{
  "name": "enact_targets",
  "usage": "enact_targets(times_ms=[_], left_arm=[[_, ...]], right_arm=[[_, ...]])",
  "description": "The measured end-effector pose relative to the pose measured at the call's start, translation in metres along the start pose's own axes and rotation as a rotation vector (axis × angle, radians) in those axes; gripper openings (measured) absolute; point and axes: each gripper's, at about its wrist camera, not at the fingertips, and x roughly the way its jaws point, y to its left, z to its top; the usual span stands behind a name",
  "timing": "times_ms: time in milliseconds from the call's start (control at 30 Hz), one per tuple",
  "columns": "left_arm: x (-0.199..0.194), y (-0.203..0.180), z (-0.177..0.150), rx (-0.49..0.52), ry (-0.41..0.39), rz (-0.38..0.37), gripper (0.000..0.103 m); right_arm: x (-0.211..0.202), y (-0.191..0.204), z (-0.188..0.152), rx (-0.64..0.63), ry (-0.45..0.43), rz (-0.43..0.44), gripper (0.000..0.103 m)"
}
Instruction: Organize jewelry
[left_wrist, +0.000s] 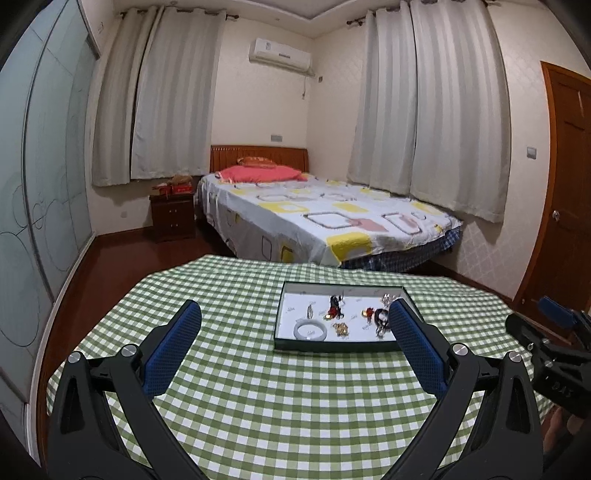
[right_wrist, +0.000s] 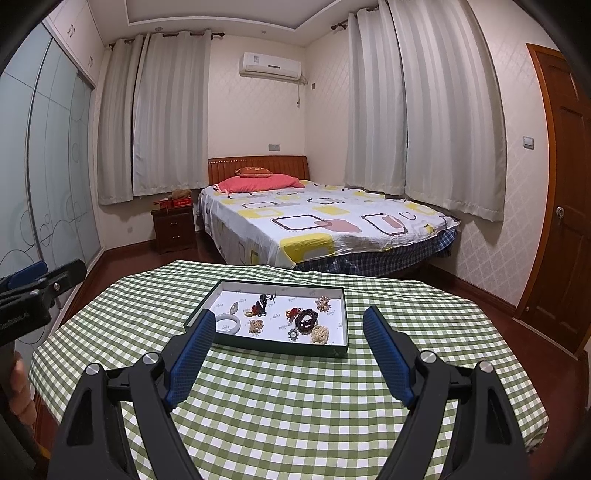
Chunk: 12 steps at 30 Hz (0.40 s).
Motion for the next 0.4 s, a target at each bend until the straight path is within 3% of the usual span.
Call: enact_targets(times_ms=[400], left_arm=[[0.040,0.013,-0.015,-0.001,0.119,-0.001,0.099]], right_arm=[[0.015,-0.009,-0.003,0.029,0.037,0.002,0.079]])
